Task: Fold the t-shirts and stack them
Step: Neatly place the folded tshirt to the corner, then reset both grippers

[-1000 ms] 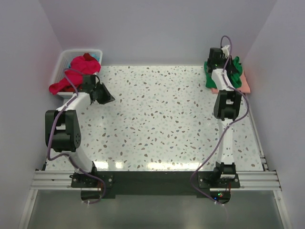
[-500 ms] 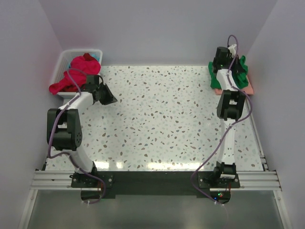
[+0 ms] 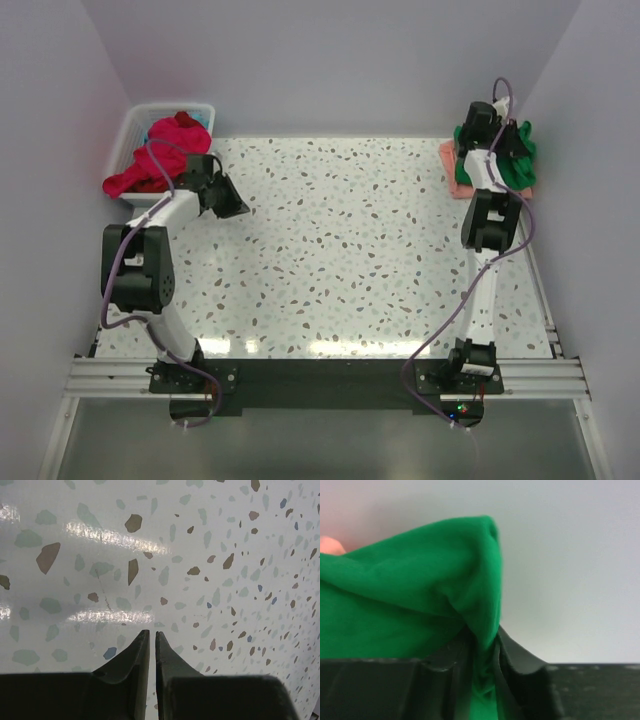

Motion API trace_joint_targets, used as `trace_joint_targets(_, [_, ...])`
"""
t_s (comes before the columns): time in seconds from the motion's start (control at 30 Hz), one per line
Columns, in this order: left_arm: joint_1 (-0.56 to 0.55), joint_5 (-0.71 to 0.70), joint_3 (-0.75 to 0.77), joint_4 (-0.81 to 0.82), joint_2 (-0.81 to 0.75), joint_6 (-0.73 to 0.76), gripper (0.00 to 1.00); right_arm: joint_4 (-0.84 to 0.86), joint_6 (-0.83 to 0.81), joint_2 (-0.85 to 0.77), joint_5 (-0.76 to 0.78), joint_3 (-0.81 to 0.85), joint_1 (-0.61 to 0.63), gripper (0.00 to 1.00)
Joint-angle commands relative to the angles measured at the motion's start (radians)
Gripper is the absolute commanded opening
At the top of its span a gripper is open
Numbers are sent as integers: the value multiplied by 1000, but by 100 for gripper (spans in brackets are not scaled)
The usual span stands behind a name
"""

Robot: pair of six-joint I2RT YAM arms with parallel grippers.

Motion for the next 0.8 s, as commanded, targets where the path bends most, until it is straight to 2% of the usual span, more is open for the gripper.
trace_joint_targets(0.0, [-16,-18,48,-7,6,8,14,23,52,13,23,0,-5,54])
trace_joint_targets(0.1, [-24,-21,47,-8,10,8,14,-34,87,8,7,-3,-3,74])
trace_joint_targets(0.2, [-30,-23,42,-8,8,8,14,-60,107,1,0,3,-3,80])
trace_joint_targets(0.43, [-42,-28,30,2,-4,5,14,-66,124,-67,-28,-32,29,81])
trace_joint_targets(0.77, [-54,-54,-13,33,-67,12,14,-206,236,-151,-98,-75,214,81])
